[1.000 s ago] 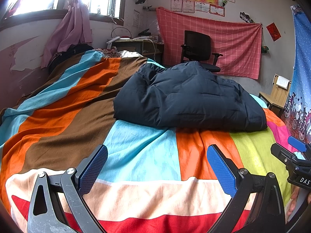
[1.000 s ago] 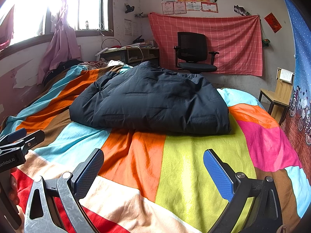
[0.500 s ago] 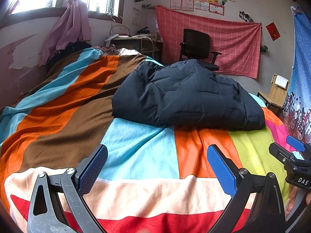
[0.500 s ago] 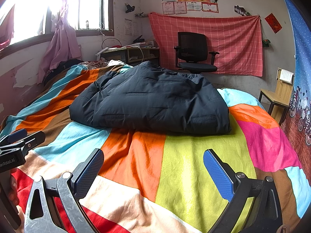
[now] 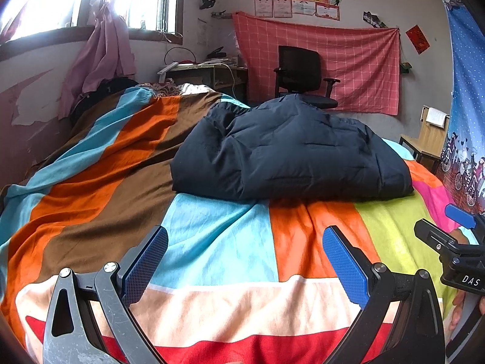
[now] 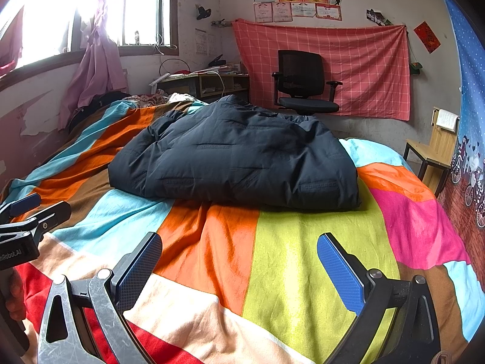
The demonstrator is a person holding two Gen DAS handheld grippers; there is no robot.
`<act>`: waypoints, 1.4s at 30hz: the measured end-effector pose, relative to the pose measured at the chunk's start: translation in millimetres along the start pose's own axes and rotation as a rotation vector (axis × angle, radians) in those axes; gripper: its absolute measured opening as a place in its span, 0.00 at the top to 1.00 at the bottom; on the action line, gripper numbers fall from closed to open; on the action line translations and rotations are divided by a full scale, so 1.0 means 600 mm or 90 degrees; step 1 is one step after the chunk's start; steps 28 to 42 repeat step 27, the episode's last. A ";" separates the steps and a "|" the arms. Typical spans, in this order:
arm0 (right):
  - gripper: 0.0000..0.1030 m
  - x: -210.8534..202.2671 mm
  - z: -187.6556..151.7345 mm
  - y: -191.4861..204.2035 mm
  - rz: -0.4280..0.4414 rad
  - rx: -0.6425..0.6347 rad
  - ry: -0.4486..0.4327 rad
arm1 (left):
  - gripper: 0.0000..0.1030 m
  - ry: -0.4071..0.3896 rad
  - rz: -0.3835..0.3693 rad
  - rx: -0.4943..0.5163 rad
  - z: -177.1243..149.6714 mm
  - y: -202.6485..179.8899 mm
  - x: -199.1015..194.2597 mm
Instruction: Fold large clothes
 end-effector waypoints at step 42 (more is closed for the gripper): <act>0.00 0.001 -0.001 0.000 0.000 -0.001 0.001 | 0.03 0.001 0.004 -0.002 0.002 0.004 -0.002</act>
Point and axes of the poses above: each gripper's, at about its wrist camera, not at the fingertips, and x roughly the way its jaws point, y to its left, z to its top, the point moved 8 cm from there along x, roughly the way its jaws point, and after that the axes turned 13 degrees about -z, right-handed, at the moved point
